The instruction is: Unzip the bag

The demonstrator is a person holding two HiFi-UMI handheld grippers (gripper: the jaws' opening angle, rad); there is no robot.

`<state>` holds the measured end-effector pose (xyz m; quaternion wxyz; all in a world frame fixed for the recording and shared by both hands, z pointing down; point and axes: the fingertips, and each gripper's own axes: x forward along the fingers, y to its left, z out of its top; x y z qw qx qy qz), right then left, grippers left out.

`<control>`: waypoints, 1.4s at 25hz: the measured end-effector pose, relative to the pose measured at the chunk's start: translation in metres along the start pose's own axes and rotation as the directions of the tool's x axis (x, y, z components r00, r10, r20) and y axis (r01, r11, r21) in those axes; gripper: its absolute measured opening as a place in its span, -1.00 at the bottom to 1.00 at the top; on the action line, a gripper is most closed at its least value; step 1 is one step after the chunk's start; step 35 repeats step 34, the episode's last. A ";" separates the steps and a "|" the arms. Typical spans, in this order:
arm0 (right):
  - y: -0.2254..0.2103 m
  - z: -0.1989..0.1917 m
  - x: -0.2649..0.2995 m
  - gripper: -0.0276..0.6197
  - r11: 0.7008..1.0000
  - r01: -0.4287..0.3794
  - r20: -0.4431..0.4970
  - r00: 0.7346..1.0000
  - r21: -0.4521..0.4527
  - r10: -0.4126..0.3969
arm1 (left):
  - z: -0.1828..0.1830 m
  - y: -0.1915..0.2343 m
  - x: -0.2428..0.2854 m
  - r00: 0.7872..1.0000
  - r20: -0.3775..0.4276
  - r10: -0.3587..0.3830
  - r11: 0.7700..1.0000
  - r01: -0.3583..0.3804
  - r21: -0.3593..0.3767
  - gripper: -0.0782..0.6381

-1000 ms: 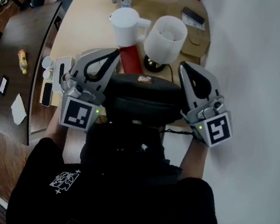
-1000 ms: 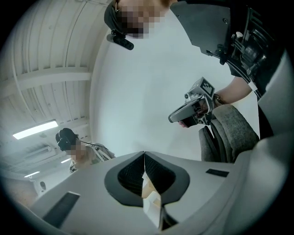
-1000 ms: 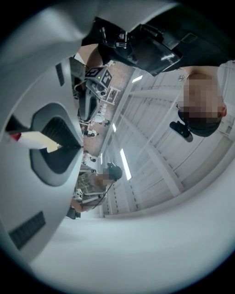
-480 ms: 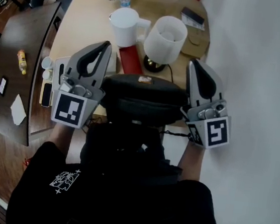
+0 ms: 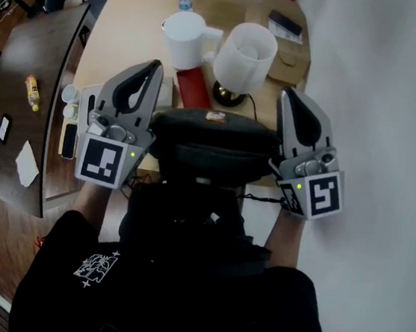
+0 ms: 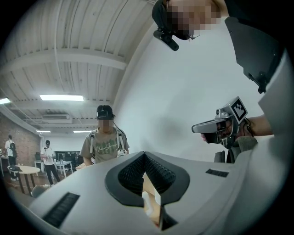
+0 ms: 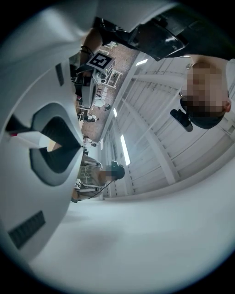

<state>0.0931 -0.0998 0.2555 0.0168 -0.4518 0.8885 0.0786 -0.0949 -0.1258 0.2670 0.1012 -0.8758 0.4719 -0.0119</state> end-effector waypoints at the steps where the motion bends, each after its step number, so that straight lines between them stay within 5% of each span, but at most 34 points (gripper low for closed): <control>1: 0.001 0.001 0.000 -0.88 1.000 0.000 0.001 1.000 -0.003 0.000 | 0.000 0.000 -0.001 1.000 0.000 0.001 1.000 -0.001 -0.002 -0.81; 35: 0.009 0.001 -0.005 -0.87 1.000 -0.016 -0.039 0.999 -0.026 0.015 | 0.003 0.000 -0.010 1.000 0.003 0.012 1.000 -0.012 -0.011 -0.81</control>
